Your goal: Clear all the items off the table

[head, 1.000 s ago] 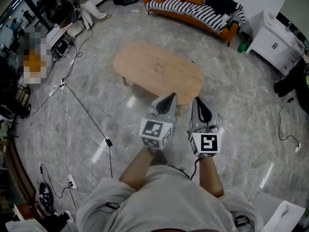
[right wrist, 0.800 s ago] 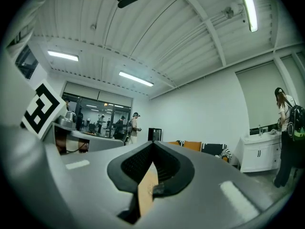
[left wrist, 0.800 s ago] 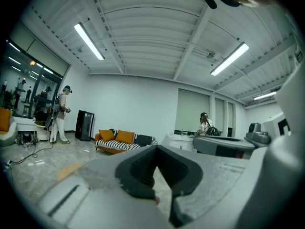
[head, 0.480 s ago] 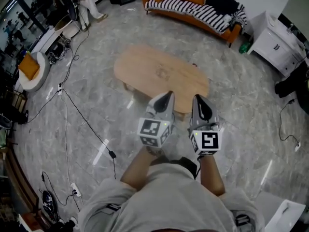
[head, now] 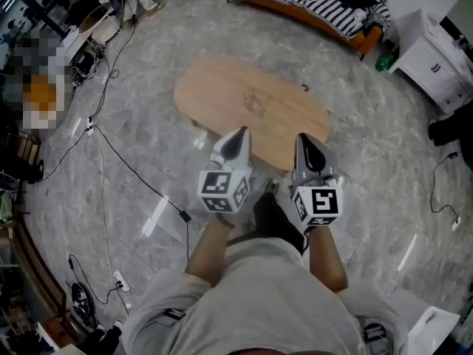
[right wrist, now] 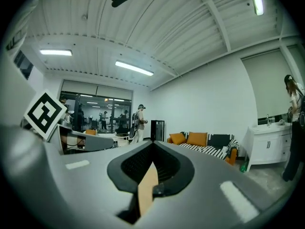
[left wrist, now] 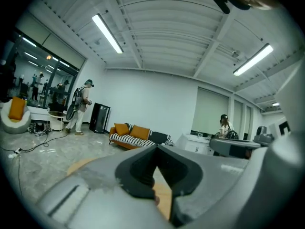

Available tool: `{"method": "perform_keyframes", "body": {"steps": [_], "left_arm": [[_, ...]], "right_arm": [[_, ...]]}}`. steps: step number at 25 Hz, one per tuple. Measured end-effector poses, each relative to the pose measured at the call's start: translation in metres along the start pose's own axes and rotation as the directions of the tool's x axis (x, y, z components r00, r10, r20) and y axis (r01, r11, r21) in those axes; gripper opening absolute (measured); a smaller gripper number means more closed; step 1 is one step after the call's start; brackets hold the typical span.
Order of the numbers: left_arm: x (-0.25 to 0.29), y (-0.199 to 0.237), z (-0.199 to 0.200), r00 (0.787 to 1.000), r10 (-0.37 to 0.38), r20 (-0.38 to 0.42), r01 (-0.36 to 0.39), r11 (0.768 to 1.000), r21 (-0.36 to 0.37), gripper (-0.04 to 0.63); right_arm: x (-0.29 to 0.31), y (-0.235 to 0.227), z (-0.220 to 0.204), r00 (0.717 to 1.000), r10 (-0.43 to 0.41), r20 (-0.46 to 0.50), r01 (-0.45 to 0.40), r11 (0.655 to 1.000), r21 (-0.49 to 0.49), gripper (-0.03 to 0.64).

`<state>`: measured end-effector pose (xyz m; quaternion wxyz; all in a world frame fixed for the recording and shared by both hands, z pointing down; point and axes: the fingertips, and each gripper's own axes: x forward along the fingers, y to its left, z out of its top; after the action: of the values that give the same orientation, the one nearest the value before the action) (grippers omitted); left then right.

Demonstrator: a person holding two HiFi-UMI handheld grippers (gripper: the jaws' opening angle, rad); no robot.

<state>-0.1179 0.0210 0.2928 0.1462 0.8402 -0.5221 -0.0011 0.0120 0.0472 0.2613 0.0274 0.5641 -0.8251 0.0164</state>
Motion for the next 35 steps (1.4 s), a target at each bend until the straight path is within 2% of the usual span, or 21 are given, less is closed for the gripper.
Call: {"method": "perform_keyframes", "body": {"steps": [4, 8, 10, 13, 20, 23, 29, 35], "left_arm": [[0.049, 0.043, 0.010, 0.997, 0.069, -0.032, -0.069, 0.998, 0.004, 0.020], [0.110, 0.051, 0.018, 0.996, 0.070, -0.059, -0.069, 0.997, 0.022, 0.020], [0.135, 0.061, 0.011, 0.992, 0.075, -0.103, -0.072, 0.997, 0.035, 0.020], [0.157, 0.092, -0.002, 0.978, 0.105, -0.178, -0.104, 0.994, 0.014, 0.020], [0.195, 0.125, -0.041, 0.954, 0.154, -0.256, -0.147, 0.988, 0.045, 0.020], [0.200, 0.153, -0.052, 0.941, 0.183, -0.284, -0.185, 0.983, 0.021, 0.020], [0.234, 0.200, -0.076, 0.922, 0.168, -0.348, -0.183, 0.983, -0.011, 0.020], [0.285, 0.229, -0.107, 0.902, 0.104, -0.419, -0.140, 0.989, -0.056, 0.020]], "right_arm": [[0.056, -0.029, -0.008, 1.000, 0.015, -0.012, -0.015, 0.999, 0.041, 0.006], [0.108, -0.071, -0.015, 0.999, 0.019, -0.027, -0.018, 0.998, 0.056, 0.006], [0.131, -0.086, -0.027, 0.998, 0.024, -0.059, -0.019, 0.997, 0.080, 0.006], [0.158, -0.100, -0.046, 0.992, 0.040, -0.123, -0.026, 0.993, 0.118, 0.006], [0.189, -0.118, -0.098, 0.972, 0.073, -0.222, -0.038, 0.987, 0.158, 0.006], [0.200, -0.115, -0.118, 0.958, 0.083, -0.274, -0.038, 0.986, 0.164, 0.006], [0.247, -0.106, -0.147, 0.934, 0.077, -0.349, -0.028, 0.989, 0.144, 0.006], [0.293, -0.102, -0.176, 0.915, 0.068, -0.397, -0.009, 0.989, 0.149, 0.006]]}}
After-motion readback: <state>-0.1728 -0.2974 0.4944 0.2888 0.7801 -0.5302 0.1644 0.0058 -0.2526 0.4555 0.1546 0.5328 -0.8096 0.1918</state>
